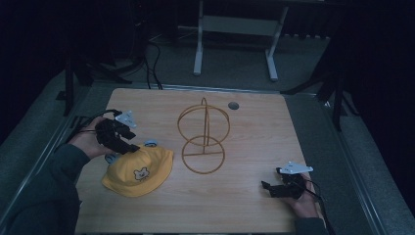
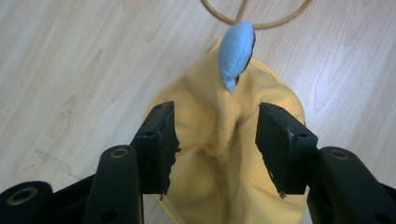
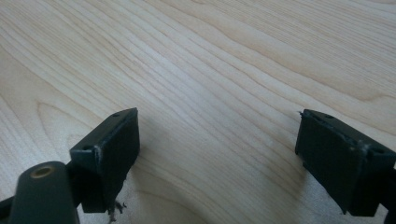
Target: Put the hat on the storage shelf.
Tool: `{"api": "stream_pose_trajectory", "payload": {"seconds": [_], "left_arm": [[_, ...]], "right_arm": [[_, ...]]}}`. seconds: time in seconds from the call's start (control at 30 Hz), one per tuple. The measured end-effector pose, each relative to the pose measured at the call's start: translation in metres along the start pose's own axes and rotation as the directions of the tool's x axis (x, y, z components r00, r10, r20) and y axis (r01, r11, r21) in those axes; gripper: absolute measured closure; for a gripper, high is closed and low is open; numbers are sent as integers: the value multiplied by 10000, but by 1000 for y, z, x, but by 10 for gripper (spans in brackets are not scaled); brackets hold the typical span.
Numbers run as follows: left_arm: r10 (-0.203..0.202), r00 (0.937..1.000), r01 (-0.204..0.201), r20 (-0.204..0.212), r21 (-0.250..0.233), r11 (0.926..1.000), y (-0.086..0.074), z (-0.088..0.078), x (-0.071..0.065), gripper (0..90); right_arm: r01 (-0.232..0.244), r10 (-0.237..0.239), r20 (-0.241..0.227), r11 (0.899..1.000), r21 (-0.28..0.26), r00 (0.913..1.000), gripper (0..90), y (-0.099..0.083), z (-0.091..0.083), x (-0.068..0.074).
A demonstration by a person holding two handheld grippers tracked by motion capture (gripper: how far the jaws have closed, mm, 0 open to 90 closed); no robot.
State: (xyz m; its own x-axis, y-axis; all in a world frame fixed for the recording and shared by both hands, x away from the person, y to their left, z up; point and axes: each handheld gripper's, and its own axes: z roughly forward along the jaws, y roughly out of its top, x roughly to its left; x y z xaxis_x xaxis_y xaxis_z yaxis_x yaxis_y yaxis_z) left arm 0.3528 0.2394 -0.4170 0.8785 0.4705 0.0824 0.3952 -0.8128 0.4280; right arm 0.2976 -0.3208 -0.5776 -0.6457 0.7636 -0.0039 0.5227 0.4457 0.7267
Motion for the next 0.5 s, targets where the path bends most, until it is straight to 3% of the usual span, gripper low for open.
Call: {"api": "stream_pose_trajectory", "payload": {"seconds": [0.27, 0.5], "left_arm": [[85, 9991, -111, 411, 653, 9978, 0, 9, 0, 533], [-24, 9988, -30, 486, 1104, 9939, -2, 18, 1, 535]], "right_arm": [[-1, 1, 4, 10000, -6, 10000, 137, 0, 0, 0], [-1, 1, 3, 10000, -4, 10000, 136, 0, 0, 0]]}}
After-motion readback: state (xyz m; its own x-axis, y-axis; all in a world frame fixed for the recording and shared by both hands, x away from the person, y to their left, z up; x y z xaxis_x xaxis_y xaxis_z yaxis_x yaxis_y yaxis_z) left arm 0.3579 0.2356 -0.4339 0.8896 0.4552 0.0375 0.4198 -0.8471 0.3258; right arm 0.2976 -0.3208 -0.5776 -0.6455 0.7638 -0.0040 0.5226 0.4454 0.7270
